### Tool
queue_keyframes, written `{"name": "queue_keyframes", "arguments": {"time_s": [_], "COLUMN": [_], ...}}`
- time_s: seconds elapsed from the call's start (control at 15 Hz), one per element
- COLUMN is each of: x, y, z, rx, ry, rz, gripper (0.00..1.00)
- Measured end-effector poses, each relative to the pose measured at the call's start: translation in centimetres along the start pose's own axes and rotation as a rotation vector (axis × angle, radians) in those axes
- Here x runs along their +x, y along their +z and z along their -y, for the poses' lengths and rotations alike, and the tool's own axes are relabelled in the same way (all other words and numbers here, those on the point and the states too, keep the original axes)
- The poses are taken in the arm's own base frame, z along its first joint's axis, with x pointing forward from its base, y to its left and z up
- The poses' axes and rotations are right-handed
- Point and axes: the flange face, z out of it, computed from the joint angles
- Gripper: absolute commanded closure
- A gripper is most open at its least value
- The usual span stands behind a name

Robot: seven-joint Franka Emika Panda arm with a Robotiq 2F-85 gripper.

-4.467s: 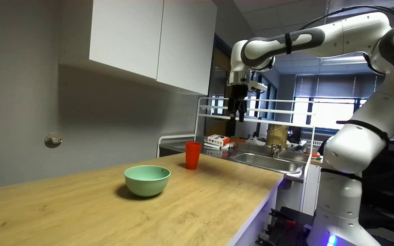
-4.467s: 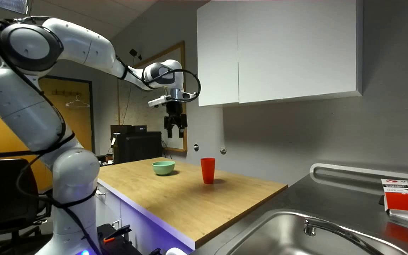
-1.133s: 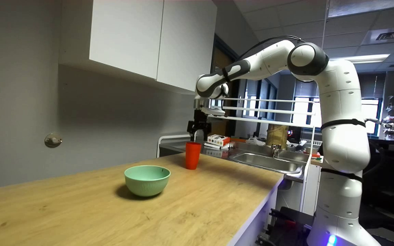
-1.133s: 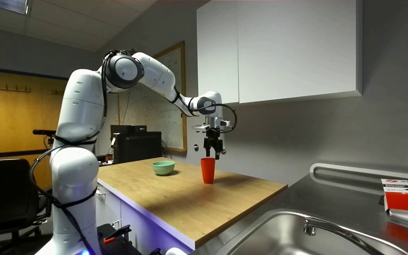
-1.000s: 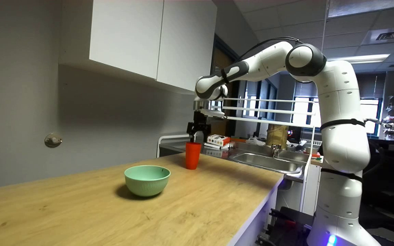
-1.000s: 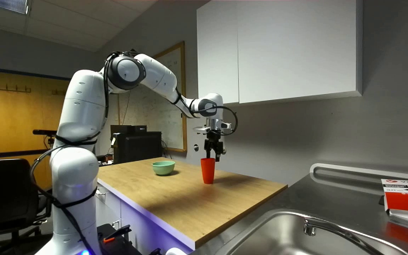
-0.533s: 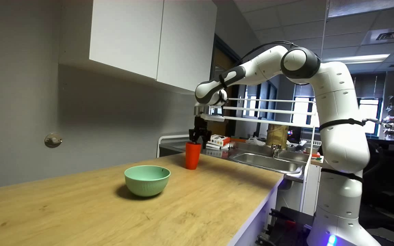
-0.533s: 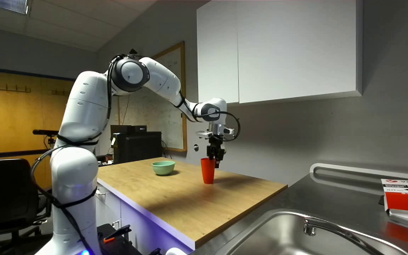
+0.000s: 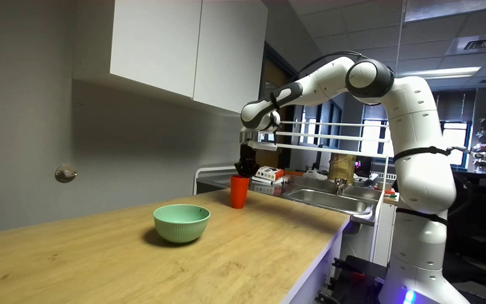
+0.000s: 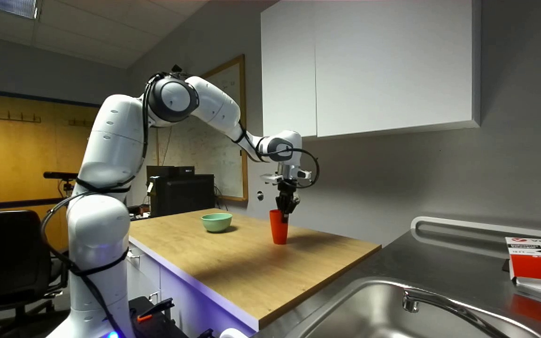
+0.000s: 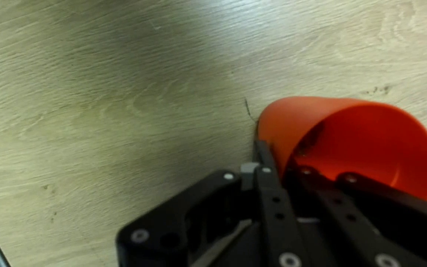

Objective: Pour the things in the cup into the bowl

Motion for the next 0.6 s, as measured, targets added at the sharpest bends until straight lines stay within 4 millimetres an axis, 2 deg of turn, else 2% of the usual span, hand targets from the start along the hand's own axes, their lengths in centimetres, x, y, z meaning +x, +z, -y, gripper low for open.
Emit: {"name": "queue_keyframes", "arguments": {"time_s": [0.33,0.6], "x": [0.1,-1.4], "y": [-1.3,-3.8], "z": [1.3,3.0], "rx": [0.005,-0.021], "ry": [-0.016,-0.045], "rz": [-0.017,-0.013], "gripper": [0.99,0.99]}}
